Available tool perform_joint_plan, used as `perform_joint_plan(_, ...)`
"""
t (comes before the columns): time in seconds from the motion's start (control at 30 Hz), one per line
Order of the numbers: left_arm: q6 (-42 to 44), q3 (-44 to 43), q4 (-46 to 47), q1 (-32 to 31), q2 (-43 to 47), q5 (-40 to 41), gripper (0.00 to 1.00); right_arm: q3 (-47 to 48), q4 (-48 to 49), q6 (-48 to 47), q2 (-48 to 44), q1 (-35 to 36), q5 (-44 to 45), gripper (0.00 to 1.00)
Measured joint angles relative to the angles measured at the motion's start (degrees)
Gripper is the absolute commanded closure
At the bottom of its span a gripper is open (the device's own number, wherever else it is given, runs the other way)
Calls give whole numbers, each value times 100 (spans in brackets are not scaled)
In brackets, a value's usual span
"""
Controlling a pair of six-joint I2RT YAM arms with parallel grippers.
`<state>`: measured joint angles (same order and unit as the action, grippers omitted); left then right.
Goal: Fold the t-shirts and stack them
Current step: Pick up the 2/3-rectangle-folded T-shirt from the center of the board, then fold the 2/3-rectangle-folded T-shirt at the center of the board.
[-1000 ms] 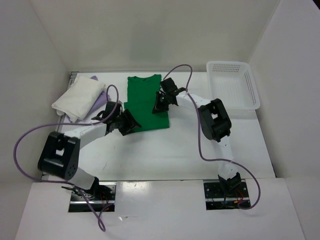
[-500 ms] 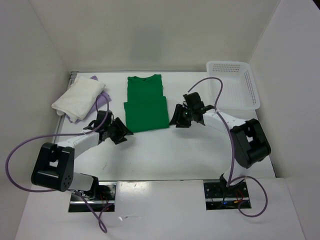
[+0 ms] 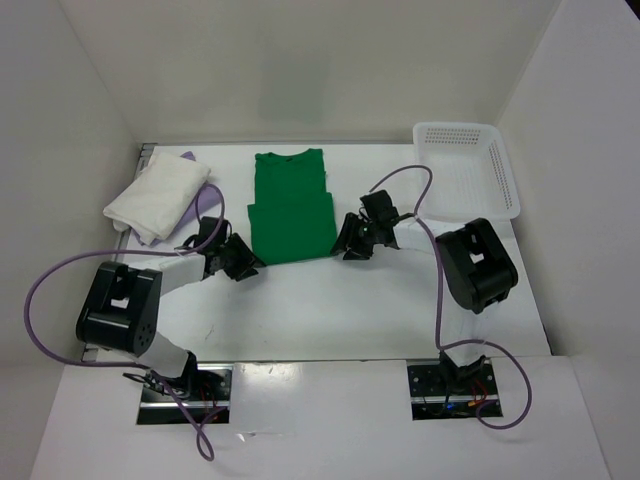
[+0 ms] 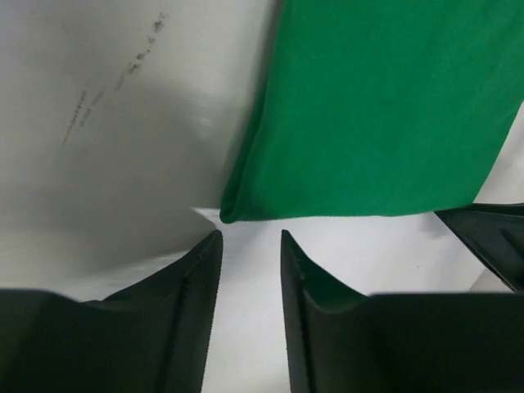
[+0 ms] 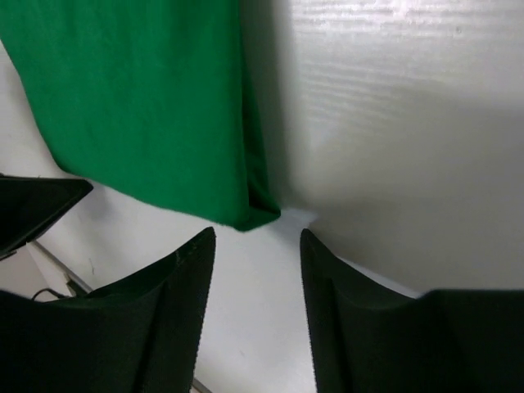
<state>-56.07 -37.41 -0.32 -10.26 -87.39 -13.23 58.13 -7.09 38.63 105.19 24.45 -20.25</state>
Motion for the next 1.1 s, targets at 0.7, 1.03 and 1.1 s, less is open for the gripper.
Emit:
perform_joint_plan(0.7, 254, -323, -201, 0, -295, 55, 100, -120, 400, 352, 114, 0, 170, 100)
perform_joint_plan(1.03, 487, 367, -1788, -52, 2286, -699, 100, -1864, -391, 595, -2422, 138, 136, 100)
perform_joint_plan(1.1, 463, 487, -2063, -129, 2798, -793, 100, -1945, -656, 632, -2920, 205, 131, 100)
